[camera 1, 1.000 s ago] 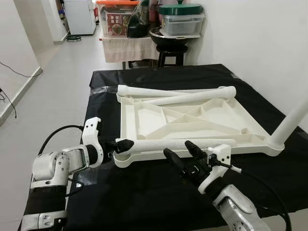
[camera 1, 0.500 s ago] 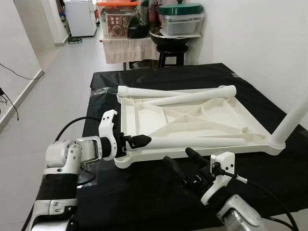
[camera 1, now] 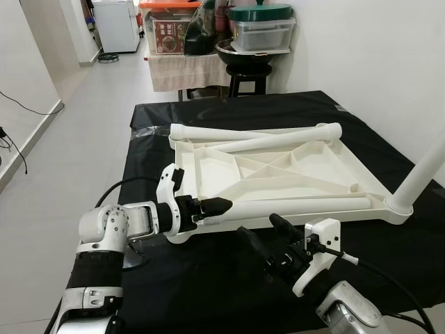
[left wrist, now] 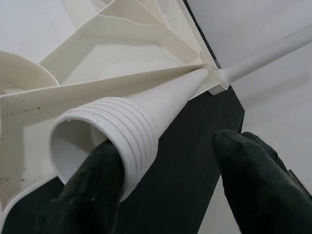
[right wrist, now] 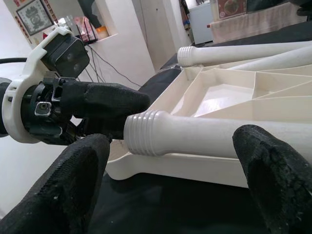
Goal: Building children table
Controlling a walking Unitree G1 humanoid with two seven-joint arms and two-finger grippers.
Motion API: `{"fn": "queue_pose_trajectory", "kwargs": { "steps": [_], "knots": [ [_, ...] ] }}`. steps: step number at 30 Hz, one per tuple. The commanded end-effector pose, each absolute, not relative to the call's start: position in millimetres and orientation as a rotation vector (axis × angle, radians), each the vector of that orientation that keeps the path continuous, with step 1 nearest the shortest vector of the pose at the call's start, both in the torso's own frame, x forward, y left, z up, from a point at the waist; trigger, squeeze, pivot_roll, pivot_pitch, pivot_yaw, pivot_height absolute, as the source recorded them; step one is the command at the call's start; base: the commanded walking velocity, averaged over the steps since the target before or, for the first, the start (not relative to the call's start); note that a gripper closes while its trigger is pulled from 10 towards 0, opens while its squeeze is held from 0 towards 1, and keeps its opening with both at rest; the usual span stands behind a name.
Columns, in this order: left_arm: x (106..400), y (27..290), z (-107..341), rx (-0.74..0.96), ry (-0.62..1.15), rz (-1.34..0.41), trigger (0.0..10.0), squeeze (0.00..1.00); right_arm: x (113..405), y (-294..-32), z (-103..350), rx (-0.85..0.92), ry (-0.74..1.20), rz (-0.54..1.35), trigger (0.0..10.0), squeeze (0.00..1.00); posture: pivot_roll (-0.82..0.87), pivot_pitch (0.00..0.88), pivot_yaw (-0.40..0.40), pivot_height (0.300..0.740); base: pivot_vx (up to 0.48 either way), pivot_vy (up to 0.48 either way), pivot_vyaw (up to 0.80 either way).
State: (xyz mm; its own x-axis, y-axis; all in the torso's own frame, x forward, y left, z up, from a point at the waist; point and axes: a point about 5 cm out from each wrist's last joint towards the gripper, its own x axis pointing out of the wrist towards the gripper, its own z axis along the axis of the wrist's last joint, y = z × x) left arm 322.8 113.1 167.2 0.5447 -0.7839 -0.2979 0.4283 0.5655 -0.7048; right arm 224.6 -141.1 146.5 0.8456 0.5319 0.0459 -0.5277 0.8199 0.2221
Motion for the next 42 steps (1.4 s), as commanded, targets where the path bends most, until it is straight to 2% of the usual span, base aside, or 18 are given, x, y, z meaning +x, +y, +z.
{"fn": "queue_pose_trajectory", "kwargs": {
  "steps": [1, 8, 18, 21, 29, 31, 38, 42],
  "knots": [
    [327, 109, 174, -0.645, 0.601, -0.801, 0.0, 0.00, 223, -140, 148, 0.220, 0.023, 0.569, 10.0, 0.00, -0.10, 0.000, 0.026, 0.740, 0.000, 0.000, 0.00],
    [330, 103, 181, -0.643, 0.545, -0.833, 0.0, 0.00, 224, -140, 148, 0.205, 0.026, 0.572, 10.0, 0.00, -0.10, 0.000, 0.025, 0.740, 0.000, 0.000, 0.00],
    [334, 109, 195, -0.634, 0.404, -0.822, 0.0, 0.00, 239, -141, 155, 0.189, -0.004, 0.559, 10.0, 0.00, -0.08, 0.000, 0.009, 0.740, 0.000, 0.000, 0.00],
    [332, 118, 205, -0.633, 0.313, -0.810, 0.0, 0.00, 255, -146, 166, 0.287, -0.053, 0.511, 10.0, 0.00, -0.06, 0.000, -0.008, 0.740, 0.000, 0.000, 0.00],
    [328, 139, 218, -0.660, 0.192, -0.768, 0.0, 0.00, 269, -150, 184, 0.517, -0.131, 0.514, 10.0, 0.00, -0.04, 0.000, -0.028, 0.740, 0.000, 0.000, 0.00],
    [323, 151, 229, -0.692, 0.096, -0.756, 0.0, 0.00, 274, -150, 191, 0.642, -0.154, 0.533, 10.0, 0.00, -0.03, 0.000, -0.040, 0.740, 0.000, 0.000, 0.00],
    [317, 161, 241, -0.728, 0.005, -0.762, 0.0, 0.00, 276, -146, 194, 0.752, -0.160, 0.571, 10.0, 0.00, -0.03, 0.000, -0.046, 0.740, 0.000, 0.000, 0.00],
    [307, 171, 259, -0.794, -0.129, -0.820, 0.0, 0.00, 269, -135, 192, 0.825, -0.122, 0.687, 10.0, 0.00, -0.02, 0.000, -0.041, 0.740, 0.000, 0.000, 0.00]
  ]
}}
